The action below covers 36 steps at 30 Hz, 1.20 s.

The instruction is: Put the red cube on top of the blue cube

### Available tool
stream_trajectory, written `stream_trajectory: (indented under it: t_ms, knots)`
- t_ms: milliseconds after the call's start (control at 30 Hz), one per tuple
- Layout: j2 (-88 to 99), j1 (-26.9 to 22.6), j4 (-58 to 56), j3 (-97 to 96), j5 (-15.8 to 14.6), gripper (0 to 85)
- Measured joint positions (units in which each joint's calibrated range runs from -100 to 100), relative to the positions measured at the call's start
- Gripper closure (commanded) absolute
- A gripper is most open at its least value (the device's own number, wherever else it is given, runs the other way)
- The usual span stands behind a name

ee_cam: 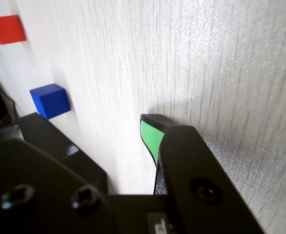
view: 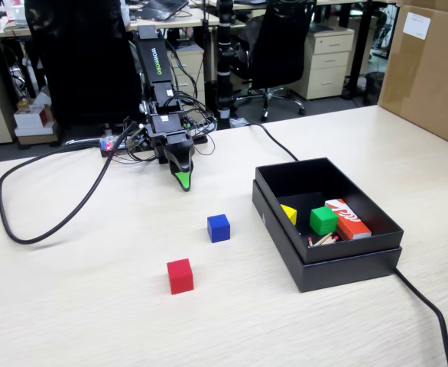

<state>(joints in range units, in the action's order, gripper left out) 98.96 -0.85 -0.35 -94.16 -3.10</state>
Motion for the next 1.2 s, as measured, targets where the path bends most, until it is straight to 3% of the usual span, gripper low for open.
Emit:
stream_trajectory:
  t_ms: [133, 333, 667, 800, 1200]
  knots:
    - [-0.13, 0.54, -2.79, 3.56, 0.15, 38.3]
    - [-5.31, -0.24, -24.08, 21.73, -1.12, 38.3]
    - [-30.16, 0.78, -42.20, 56.69, -2.10, 38.3]
    - [-40.39, 1.37, -46.54, 66.82, -1.86, 38.6]
    - [-63.30, 3.52, -47.15, 89.55, 2.74, 41.9]
